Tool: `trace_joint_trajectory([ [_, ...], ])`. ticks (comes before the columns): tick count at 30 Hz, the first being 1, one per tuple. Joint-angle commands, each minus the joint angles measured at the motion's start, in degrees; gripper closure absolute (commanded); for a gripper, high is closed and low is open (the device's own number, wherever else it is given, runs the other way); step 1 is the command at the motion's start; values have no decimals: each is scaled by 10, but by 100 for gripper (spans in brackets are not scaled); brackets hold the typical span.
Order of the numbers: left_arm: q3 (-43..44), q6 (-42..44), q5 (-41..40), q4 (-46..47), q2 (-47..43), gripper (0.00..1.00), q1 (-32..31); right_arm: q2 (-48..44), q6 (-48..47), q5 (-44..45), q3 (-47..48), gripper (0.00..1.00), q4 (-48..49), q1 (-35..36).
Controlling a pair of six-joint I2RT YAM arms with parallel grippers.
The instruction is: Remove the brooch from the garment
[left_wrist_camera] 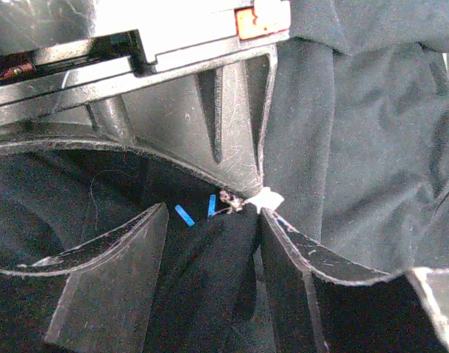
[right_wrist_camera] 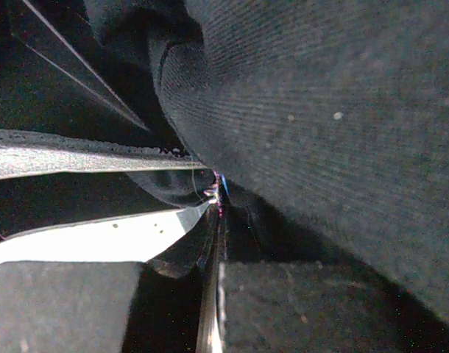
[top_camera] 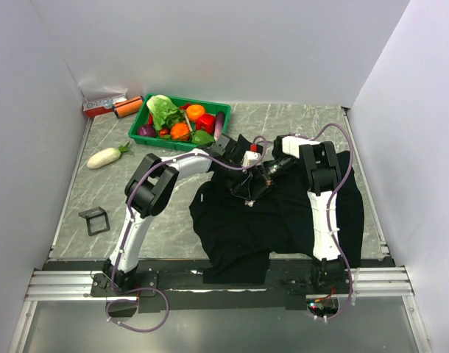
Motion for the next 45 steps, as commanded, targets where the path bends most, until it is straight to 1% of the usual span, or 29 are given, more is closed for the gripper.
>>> trace_joint_trajectory([
  [1,16,11,-3,7,12,41,-7,34,27,47,5,100,-42,-11],
  [7,3,15,-24,9,10,40,-16,35,29,48,6,100,-43,-11],
  [12,-4,8,-72,25,17,40,-20,35,29,48,6,100,-43,-10],
  [24,-28,66,-116,11,18,42,-30,36,27,48,8,100,-45,-10],
  [27,-31,68,-116,8,16,42,-30,37,27,48,9,100,-46,-9],
  [30,-25,63,-93,5,12,42,-25,38,25,47,10,100,-48,-10],
  [31,-17,39,-79,15,12,42,-21,38,25,48,10,100,-48,-10],
  [34,-1,26,-68,17,14,42,-17,38,26,47,10,100,-48,-10],
  [37,-7,44,-82,22,14,41,-21,38,27,48,11,100,-47,-9],
  [45,-59,80,-169,57,3,42,-31,39,28,49,13,100,-48,-10],
])
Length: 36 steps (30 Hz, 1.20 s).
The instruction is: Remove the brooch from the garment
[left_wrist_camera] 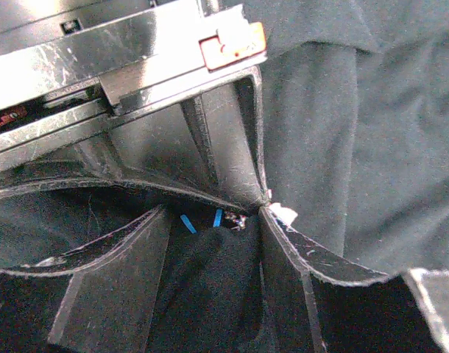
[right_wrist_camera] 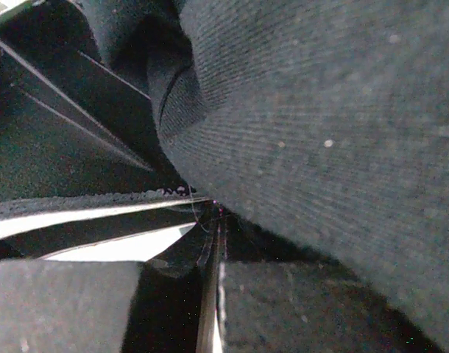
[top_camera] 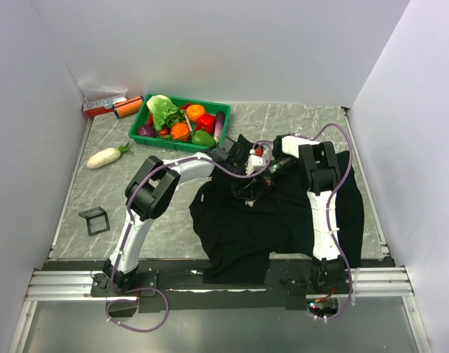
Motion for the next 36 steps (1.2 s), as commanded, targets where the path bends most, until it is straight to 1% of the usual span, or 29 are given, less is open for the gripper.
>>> trace_joint_trajectory([
  [1,-48,43,-117,23,13,42,-11,32,39,47,2,100,-45,-10],
  [6,-54,42,-172,38,20,42,-32,34,37,45,5,100,-48,-10],
  [9,-62,44,-225,45,22,42,-55,34,31,39,5,100,-51,-11],
  [12,-69,24,-262,66,21,42,-69,37,18,32,5,100,-59,-11],
  [15,-45,-7,-271,66,22,42,-69,42,10,31,12,100,-67,-11],
  [17,-14,-27,-275,58,27,41,-69,42,7,28,12,100,-69,-11],
  [18,5,-44,-269,53,26,41,-68,43,4,26,12,100,-71,-12],
  [20,13,-59,-249,54,11,41,-61,42,-2,23,10,100,-73,-13],
  [21,20,-73,-213,52,4,39,-57,41,0,22,9,100,-70,-14],
  [23,25,-88,-181,43,-11,39,-43,38,2,20,4,100,-65,-15],
  [24,26,-84,-143,27,-16,38,-39,37,3,20,1,100,-62,-15],
  [26,23,-83,-113,13,-22,37,-31,32,7,18,-6,100,-54,-17],
  [27,18,-76,-83,3,-23,37,-30,30,8,17,-9,100,-51,-18],
  [31,12,-72,-67,-14,-14,37,-25,27,10,15,-14,100,-46,-19],
  [36,18,-57,-93,-5,-2,39,-26,25,9,15,-16,100,-46,-19],
])
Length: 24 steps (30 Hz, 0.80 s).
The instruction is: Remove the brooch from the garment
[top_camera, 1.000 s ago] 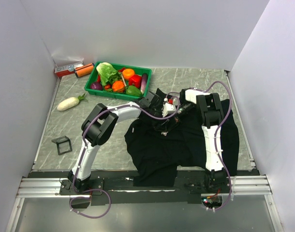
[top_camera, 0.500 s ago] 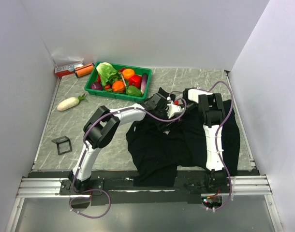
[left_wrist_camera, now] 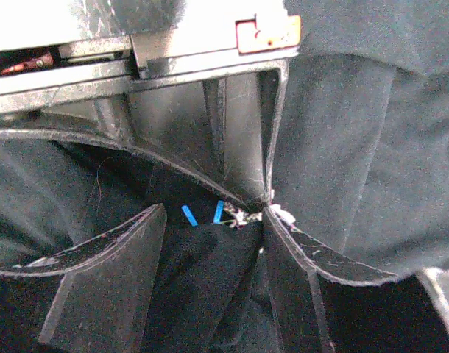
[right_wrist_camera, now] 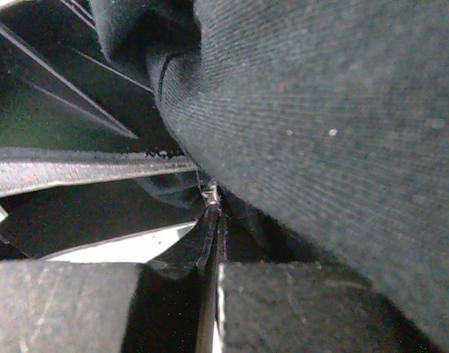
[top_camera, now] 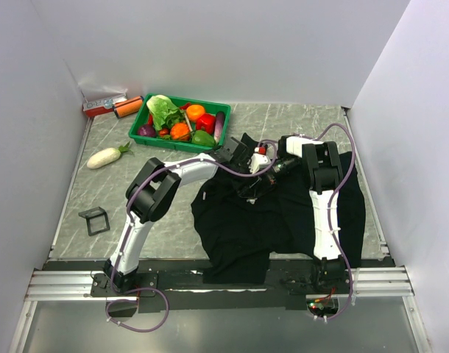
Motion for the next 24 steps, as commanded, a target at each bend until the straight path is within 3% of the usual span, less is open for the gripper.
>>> trace_joint_trajectory([
  [1,15,20,-1,-5,15,39,-3,14,33,44,-17,100,-44,1],
  [14,3,76,17,-41,-1,38,7,16,32,45,-15,100,-46,1],
  [20,20,57,0,-32,-9,39,19,16,31,46,-15,100,-47,1],
  [24,68,13,43,-26,-11,39,41,4,33,47,1,100,-82,-3],
])
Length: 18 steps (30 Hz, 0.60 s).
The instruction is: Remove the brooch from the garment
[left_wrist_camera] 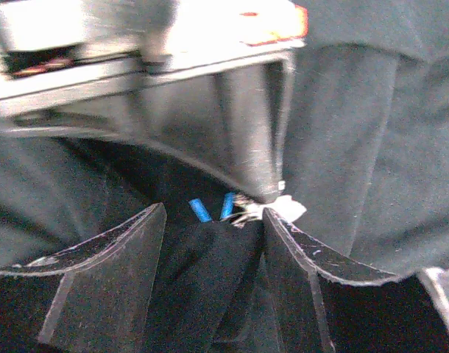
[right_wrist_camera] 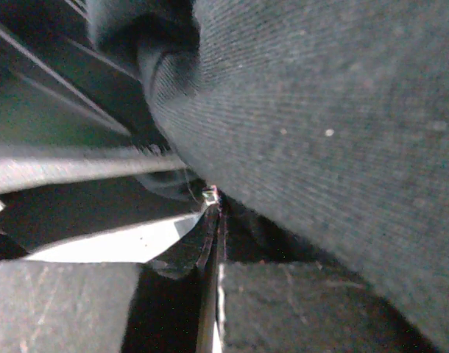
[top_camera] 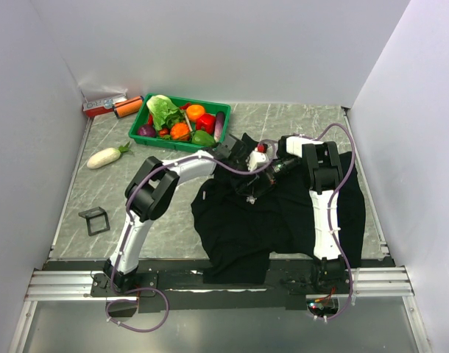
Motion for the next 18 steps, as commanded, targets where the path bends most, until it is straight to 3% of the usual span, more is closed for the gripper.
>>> trace_joint_trajectory([
  [1,65,-36,35,-11,-14,40,30,-9,32,56,1,100,-85,-4],
  [7,50,-64,83,13,-32,49,40,-107,50,148,-14,100,-103,-6],
  [18,-7,-69,122,35,-85,45,56,-223,78,242,-71,100,-107,-6],
])
